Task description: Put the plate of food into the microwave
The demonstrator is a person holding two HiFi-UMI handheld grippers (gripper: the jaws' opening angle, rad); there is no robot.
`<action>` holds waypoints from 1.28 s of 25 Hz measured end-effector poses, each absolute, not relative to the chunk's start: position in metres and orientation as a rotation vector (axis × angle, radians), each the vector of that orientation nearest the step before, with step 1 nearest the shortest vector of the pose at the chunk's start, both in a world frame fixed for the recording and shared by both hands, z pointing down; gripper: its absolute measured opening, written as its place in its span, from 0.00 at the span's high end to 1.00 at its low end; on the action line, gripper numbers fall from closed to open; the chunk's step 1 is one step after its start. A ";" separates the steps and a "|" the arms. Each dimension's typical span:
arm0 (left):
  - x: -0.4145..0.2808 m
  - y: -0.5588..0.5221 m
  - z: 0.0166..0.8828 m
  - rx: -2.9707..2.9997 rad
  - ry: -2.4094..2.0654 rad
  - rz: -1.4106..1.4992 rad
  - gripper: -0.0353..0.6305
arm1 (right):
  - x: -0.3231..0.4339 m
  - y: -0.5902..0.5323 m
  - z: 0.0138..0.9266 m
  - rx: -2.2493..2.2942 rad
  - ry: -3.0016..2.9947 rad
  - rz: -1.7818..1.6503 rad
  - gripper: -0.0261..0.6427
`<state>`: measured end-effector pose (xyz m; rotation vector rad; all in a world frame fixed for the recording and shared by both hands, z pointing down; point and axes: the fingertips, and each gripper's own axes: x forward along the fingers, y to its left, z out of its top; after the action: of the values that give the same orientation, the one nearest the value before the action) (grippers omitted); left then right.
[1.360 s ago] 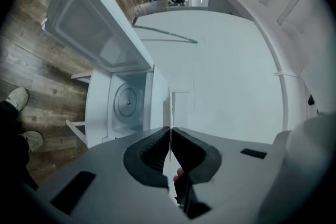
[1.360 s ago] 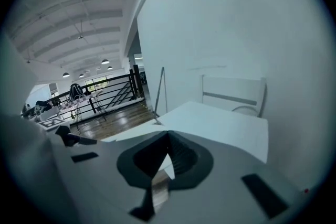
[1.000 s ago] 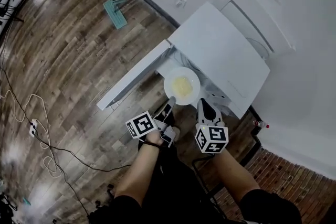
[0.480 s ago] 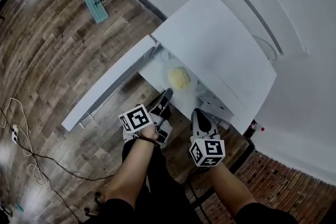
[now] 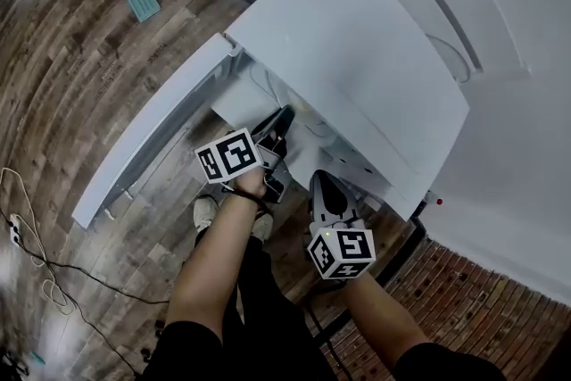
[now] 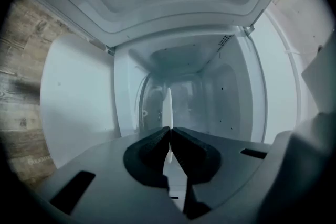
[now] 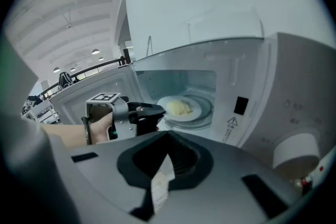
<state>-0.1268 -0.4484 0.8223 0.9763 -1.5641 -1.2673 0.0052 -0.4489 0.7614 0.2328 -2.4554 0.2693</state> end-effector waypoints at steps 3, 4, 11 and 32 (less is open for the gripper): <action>-0.127 -0.461 0.827 0.988 -1.568 -1.205 0.93 | 0.007 -0.453 0.760 0.248 -2.453 0.281 0.95; -0.128 -0.465 0.828 0.994 -1.573 -1.176 0.93 | 0.009 -0.454 0.761 0.249 -2.449 0.286 0.95; -0.135 -0.476 0.837 1.054 -1.785 -0.807 0.93 | 0.026 -0.453 0.772 0.229 -2.398 0.308 0.95; -0.136 -0.412 0.800 1.063 -2.340 -0.099 0.95 | 0.013 -0.448 0.763 0.220 -2.468 0.376 0.95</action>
<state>-0.1360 -0.4124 0.7996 1.0634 -2.3401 -0.0986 0.0133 -0.4481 0.7633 0.2203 -2.4679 0.3764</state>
